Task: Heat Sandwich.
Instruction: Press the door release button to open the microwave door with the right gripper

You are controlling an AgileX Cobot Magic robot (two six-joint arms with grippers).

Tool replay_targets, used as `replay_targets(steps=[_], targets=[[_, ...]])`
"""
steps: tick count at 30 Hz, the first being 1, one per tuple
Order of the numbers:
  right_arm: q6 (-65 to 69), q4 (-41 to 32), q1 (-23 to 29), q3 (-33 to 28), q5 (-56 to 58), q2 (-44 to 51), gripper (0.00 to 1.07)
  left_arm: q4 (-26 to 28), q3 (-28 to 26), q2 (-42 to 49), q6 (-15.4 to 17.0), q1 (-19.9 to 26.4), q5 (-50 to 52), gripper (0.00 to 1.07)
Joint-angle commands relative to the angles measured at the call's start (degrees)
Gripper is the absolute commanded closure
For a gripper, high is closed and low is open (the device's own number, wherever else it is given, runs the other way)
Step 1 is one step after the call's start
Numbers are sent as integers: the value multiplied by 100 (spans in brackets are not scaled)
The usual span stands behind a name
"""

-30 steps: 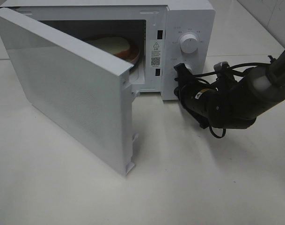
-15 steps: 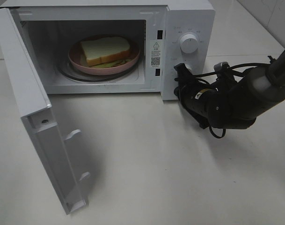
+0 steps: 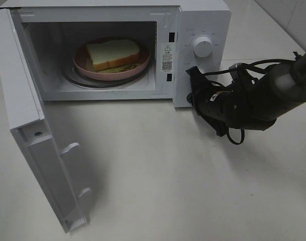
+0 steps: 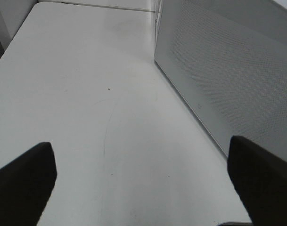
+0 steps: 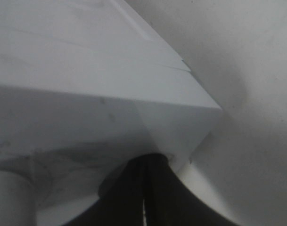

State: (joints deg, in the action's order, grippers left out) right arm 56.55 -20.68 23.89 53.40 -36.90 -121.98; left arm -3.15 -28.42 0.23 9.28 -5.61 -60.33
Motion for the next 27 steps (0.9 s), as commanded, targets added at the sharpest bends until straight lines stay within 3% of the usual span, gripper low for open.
replay_targets(steps=[1,14,20,27], targets=[[-344,269,-218,304,-2177,-69,107,52,0,92,52,0,52,16],[-1169,762,-103,-264,-1885,143,107,52,0,92,52,0,52,16],[-2595,1008,-103,-527,-762,550,107,52,0,92,52,0,52,16],[-3329,1558,-103,-527,235,619,107,52,0,92,52,0,52,16]])
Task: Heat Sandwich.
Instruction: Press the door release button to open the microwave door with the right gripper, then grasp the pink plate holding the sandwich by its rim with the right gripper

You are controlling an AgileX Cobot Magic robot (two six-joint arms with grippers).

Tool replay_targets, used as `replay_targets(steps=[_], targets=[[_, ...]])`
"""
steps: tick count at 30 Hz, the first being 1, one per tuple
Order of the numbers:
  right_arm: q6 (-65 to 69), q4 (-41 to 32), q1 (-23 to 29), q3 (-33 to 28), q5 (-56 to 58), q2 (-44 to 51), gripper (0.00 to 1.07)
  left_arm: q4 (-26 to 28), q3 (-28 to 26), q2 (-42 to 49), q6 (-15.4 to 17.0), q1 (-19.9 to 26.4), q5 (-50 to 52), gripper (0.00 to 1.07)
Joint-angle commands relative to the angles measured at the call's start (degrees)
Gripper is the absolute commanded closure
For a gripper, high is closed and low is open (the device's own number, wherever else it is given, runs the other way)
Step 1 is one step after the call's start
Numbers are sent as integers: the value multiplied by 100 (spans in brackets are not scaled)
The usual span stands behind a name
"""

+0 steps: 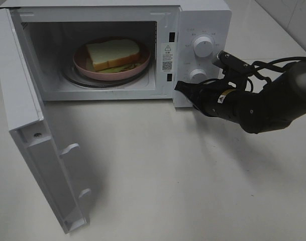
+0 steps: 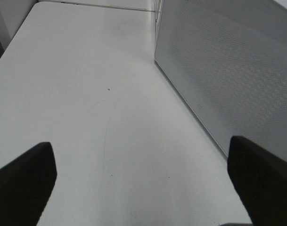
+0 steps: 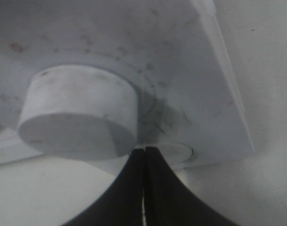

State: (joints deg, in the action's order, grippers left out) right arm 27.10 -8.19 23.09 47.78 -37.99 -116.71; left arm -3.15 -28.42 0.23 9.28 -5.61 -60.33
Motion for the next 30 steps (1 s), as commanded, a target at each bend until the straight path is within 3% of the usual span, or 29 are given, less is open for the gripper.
replay_targets(steps=[1,14,30], targets=[[-493,327,-23,34,642,138,107,52,0,92,52,0,52,16],[-1696,332,-23,11,2515,963,107,52,0,92,52,0,52,16],[-3438,315,46,11,5575,2813,103,52,0,92,52,0,52,16]])
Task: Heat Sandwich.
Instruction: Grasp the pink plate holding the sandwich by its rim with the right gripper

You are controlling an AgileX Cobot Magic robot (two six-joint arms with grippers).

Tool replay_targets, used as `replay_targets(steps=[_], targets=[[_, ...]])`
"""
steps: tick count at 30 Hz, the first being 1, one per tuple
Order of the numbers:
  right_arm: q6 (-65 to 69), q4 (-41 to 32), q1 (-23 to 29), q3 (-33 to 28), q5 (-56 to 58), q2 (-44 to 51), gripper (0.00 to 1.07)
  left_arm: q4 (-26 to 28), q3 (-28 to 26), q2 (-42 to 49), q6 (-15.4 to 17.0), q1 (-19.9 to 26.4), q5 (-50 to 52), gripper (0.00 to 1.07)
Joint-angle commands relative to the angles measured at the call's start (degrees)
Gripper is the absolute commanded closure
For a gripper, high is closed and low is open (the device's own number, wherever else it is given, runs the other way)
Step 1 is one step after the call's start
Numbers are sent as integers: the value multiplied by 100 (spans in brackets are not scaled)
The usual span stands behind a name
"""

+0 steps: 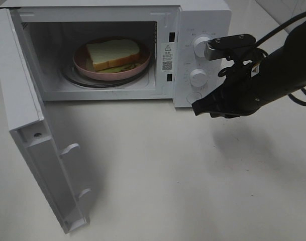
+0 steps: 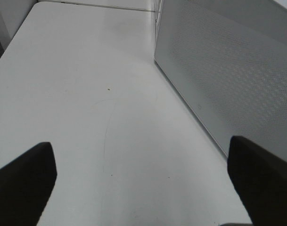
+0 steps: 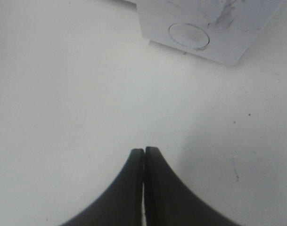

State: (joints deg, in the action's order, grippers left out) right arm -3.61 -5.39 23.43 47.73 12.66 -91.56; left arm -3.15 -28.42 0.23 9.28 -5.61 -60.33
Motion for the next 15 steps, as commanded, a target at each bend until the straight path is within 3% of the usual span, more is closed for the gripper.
replay_targets(steps=[1,7,15], targets=[[-458,34,11,17,705,418,102,52,0,92,52,0,52,16],[-951,29,11,17,1713,1003,93,52,0,92,52,0,52,16],[-1965,-11,11,17,3237,2011,59,52,0,92,52,0,52,16]])
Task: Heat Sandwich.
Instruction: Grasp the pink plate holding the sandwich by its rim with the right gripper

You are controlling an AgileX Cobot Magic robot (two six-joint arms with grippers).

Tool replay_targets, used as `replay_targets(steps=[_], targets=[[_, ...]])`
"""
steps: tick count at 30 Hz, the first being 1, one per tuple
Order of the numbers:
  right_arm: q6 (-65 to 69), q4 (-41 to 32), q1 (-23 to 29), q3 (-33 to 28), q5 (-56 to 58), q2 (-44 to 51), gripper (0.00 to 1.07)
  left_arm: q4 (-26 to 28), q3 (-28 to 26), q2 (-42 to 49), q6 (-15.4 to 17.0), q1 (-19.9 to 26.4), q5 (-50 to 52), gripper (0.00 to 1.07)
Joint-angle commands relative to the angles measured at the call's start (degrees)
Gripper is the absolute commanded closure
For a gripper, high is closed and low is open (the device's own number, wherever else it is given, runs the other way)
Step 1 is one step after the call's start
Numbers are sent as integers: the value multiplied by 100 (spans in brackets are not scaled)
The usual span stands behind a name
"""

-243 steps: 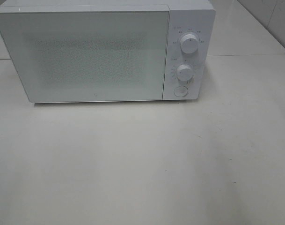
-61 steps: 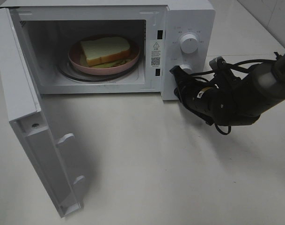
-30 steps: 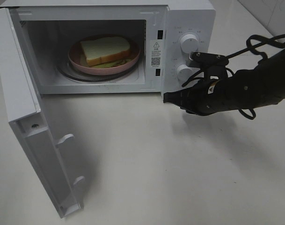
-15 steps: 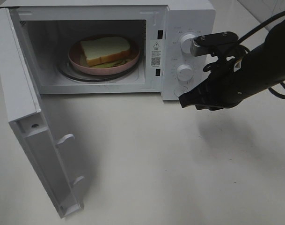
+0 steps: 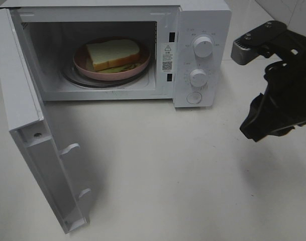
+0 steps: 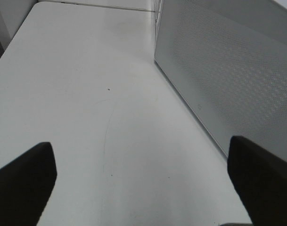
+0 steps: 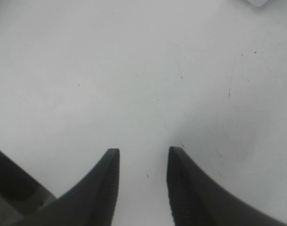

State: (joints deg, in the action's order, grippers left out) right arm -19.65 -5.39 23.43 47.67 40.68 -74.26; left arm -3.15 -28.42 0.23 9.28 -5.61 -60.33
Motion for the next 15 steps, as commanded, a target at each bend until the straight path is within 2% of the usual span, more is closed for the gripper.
replay_targets(steps=[1,2,5,6,7,9,10,13,15], targets=[[-361,-11,11,23,435,281,59,52,0,92,52,0,52,16],[-676,-11,11,23,693,487,51,52,0,92,52,0,52,16],[-1123,-63,11,23,865,710,39,52,0,92,52,0,52,16],[-1123,-63,11,23,865,710,39,52,0,92,52,0,52,16],[-1455,-86,11,23,854,819,29,52,0,92,52,0,52,16],[-1851,-69,11,23,728,859,22,52,0,92,52,0,52,16],[-2487,0,11,23,550,871,21,52,0,92,52,0,52,16],[-3174,29,11,23,424,871,23,52,0,92,52,0,52,16],[-4389,-92,11,23,350,871,30,52,0,92,52,0,52,16]])
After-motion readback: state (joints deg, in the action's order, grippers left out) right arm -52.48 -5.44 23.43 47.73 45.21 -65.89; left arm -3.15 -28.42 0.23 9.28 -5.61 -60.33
